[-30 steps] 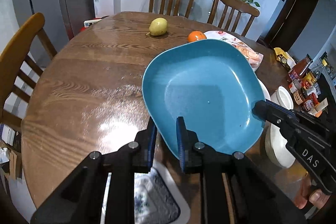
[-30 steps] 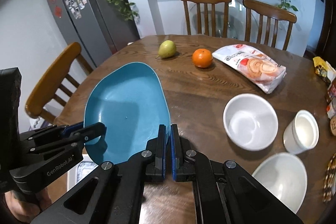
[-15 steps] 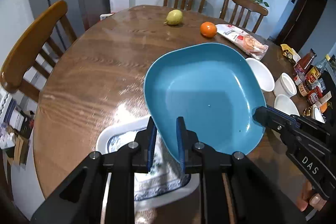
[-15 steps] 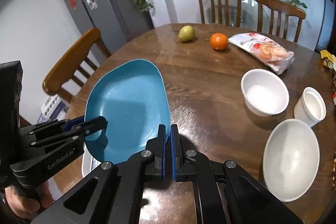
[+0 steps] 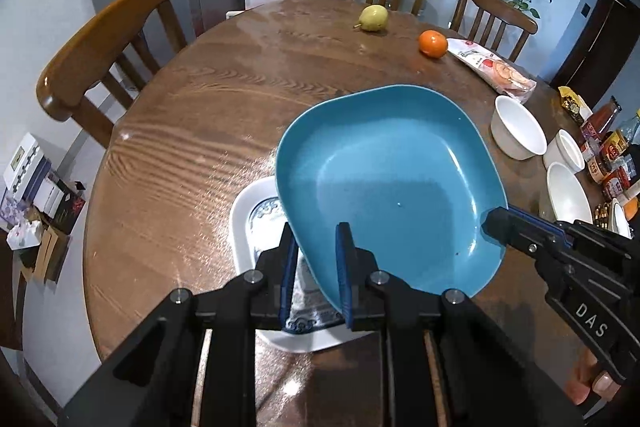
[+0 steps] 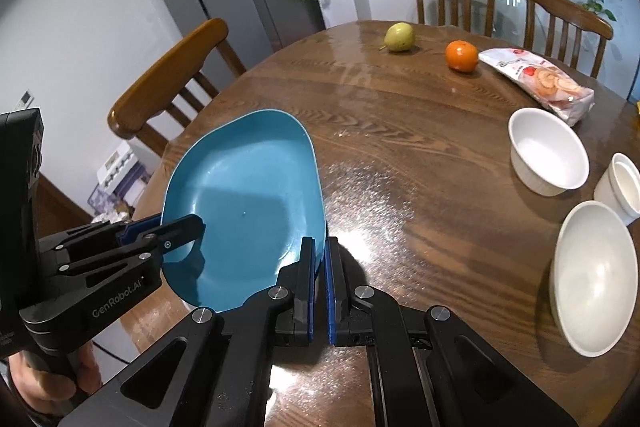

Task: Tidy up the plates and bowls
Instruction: 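Lift the teal plate and carry it over the blue-patterned plate, then lower the teal plate onto the blue-patterned plate, holding it with the right gripper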

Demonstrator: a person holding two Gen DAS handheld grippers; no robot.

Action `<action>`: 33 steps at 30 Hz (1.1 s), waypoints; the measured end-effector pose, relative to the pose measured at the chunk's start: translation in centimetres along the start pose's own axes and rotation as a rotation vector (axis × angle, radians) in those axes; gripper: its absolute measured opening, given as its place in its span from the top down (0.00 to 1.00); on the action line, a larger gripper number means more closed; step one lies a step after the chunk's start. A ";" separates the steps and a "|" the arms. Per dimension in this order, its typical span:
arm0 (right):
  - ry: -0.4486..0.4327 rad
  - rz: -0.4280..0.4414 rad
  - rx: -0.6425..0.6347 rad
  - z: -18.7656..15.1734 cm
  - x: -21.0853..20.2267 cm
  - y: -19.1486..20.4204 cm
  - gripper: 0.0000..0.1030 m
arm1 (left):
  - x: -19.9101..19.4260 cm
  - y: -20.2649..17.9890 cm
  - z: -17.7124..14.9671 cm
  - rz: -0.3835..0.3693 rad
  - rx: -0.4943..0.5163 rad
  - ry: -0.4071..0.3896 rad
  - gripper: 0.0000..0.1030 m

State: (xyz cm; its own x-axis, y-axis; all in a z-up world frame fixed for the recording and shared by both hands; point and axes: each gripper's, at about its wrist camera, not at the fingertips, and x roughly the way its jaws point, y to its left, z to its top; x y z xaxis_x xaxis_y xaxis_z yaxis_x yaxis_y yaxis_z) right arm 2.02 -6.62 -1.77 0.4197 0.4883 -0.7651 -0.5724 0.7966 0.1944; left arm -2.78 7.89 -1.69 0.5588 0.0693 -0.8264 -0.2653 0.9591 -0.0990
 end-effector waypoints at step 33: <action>0.152 0.033 0.004 -2.4 5.0 1.8 0.94 | 3.8 3.3 -2.3 0.017 -0.037 0.129 0.85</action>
State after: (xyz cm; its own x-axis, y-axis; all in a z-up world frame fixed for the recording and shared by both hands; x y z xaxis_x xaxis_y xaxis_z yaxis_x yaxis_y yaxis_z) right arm 1.38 -3.63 -6.74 0.2889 0.4547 -0.8425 -0.5815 0.7824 0.2229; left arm -3.29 10.67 -6.40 0.4488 0.0475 -0.8924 -0.3037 0.9472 -0.1023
